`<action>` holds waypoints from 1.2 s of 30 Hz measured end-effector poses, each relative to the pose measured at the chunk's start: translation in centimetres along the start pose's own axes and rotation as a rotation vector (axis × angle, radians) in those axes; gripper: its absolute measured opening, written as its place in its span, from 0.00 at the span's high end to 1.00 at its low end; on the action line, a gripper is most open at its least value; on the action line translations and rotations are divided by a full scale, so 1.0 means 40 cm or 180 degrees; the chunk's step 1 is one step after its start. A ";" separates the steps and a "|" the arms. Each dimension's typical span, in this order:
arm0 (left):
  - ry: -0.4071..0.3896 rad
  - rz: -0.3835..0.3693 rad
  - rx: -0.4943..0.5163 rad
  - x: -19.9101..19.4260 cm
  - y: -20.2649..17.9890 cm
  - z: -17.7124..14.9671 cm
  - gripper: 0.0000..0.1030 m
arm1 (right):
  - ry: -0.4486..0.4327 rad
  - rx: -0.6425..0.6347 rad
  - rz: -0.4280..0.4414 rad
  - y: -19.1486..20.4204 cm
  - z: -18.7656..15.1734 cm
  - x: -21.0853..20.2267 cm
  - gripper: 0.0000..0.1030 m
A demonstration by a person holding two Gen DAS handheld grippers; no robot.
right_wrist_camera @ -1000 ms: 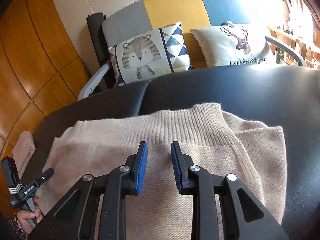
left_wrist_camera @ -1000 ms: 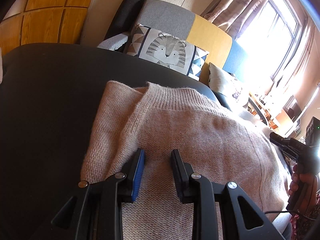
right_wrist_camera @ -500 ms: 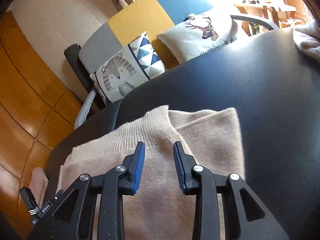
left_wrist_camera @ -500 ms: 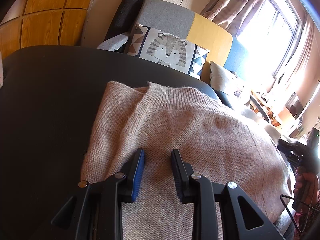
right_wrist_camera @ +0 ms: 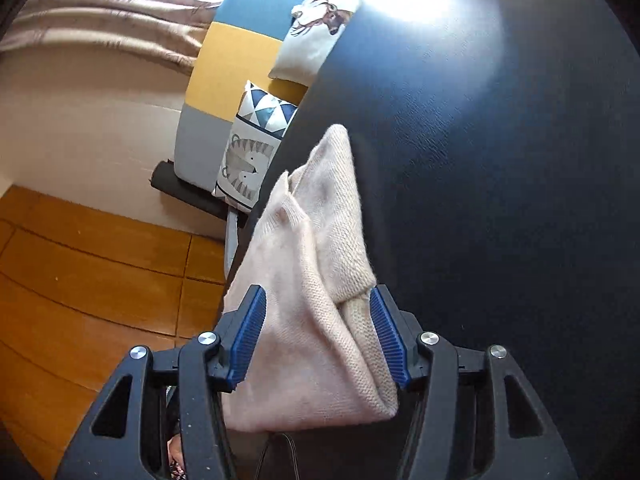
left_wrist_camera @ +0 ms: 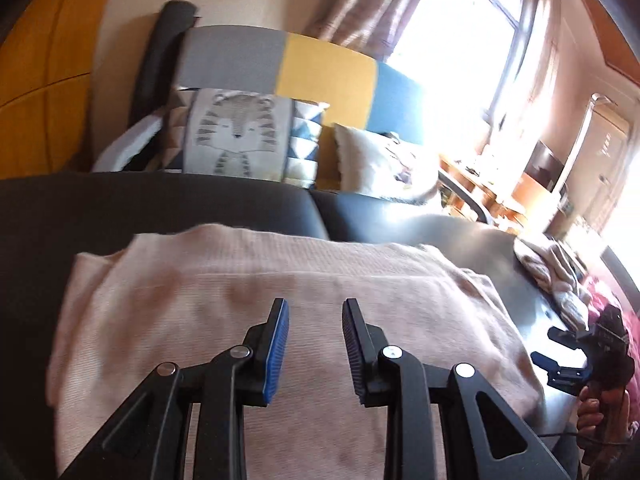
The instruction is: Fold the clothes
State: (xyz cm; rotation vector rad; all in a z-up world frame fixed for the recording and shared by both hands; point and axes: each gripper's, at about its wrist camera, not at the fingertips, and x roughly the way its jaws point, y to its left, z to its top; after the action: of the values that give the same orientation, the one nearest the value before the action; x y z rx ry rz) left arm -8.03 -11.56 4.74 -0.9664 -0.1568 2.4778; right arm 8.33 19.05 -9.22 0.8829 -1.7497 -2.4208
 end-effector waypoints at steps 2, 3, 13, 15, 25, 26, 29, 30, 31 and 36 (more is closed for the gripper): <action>0.0107 -0.0208 0.0284 0.044 -0.107 0.001 0.73 | -0.0016 -0.0036 -0.0006 0.003 -0.004 -0.004 0.47; 0.0149 -0.0297 0.0435 0.066 -0.160 -0.001 0.73 | -0.0006 -0.0049 -0.0018 0.007 -0.004 -0.003 0.47; 0.0544 -0.0258 0.1534 0.287 -0.442 -0.093 0.73 | 0.0529 -0.0599 -0.0362 0.065 0.018 0.095 0.51; 0.0492 -0.0278 0.1428 0.284 -0.424 -0.113 0.73 | 0.0525 -0.0758 -0.0527 0.071 0.014 0.102 0.74; 0.0430 -0.0365 0.1410 0.284 -0.423 -0.126 0.70 | 0.0090 -0.0713 -0.0573 0.028 0.002 0.062 0.96; 0.0442 -0.0396 0.1383 0.286 -0.420 -0.124 0.70 | 0.0065 -0.0702 -0.0587 0.026 0.003 0.061 0.96; 0.0472 -0.0497 0.1286 0.290 -0.406 -0.117 0.70 | 0.0035 -0.0720 -0.0567 0.039 0.001 0.051 0.95; 0.0478 -0.0526 0.1259 0.291 -0.403 -0.116 0.70 | 0.0027 -0.0699 -0.0523 0.042 0.001 0.045 0.91; 0.0484 -0.0550 0.1235 0.291 -0.400 -0.114 0.70 | 0.0020 -0.0678 -0.0479 0.045 0.001 0.039 0.90; 0.0482 -0.0547 0.1242 0.292 -0.402 -0.113 0.69 | 0.0210 -0.0749 -0.0622 0.053 -0.029 -0.013 0.45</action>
State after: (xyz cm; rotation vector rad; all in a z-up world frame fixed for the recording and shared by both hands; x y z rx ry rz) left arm -6.26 7.80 -1.41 -0.9210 0.2728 2.1580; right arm 8.65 17.45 -7.39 1.1342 -1.3784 -2.6109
